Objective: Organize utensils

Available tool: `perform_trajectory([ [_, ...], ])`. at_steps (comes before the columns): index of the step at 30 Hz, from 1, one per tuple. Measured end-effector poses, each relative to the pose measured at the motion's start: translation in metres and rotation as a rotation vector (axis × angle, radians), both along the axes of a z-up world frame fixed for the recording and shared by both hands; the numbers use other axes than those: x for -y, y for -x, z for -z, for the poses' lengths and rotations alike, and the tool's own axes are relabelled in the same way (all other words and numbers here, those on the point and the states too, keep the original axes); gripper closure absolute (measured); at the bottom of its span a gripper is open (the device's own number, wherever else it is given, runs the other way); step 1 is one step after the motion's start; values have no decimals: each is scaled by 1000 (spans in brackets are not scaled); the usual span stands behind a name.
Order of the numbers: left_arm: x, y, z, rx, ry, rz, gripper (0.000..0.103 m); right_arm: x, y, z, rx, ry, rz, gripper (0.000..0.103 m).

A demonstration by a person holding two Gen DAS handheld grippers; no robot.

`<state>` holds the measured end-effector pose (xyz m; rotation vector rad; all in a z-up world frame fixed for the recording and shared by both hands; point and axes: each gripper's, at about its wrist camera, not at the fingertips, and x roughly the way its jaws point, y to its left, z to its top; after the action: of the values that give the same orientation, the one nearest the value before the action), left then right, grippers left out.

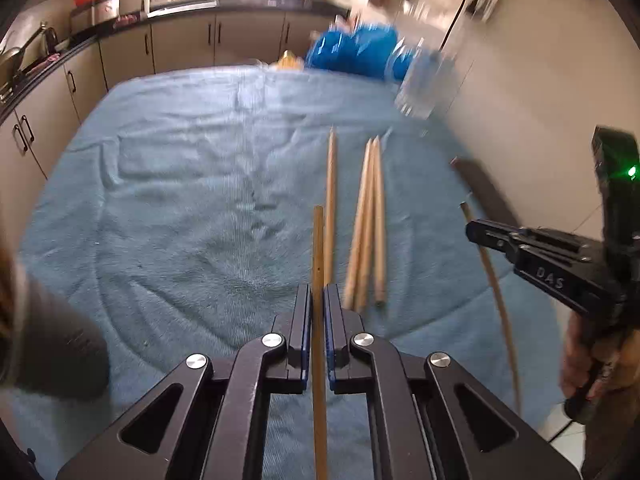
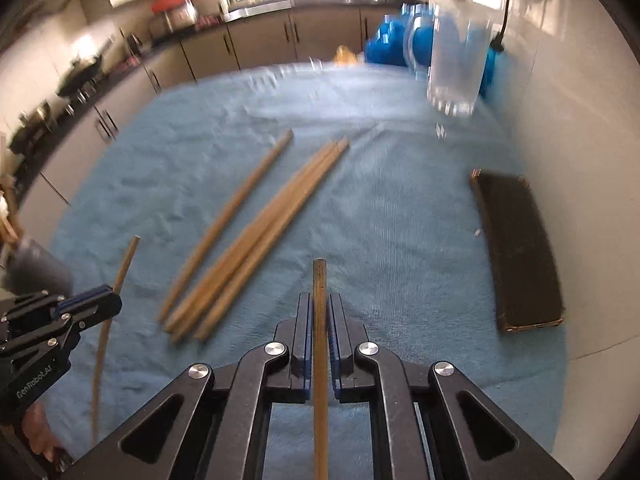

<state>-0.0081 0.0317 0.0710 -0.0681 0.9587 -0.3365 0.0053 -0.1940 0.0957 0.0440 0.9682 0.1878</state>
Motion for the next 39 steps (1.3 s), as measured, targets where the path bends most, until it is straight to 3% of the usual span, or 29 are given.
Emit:
perform_trajectory([
  [8,-12,64,-53,208,42,-16,97,-2,56,-54,209,-69,13,96],
  [21,-69,128,-129,407,162,-104,97,-34,96,-131,495,-238,-6,96],
  [27,-112,136,-166,479,160,-172,97,-80,80,-155,567,-362,-33,96],
  [32,-155,136,-198,546,113,-261,97,-129,54,-170,583,-455,-79,96],
  [39,-202,112,-211,570,78,-349,97,-215,25,-189,646,-503,-143,96],
])
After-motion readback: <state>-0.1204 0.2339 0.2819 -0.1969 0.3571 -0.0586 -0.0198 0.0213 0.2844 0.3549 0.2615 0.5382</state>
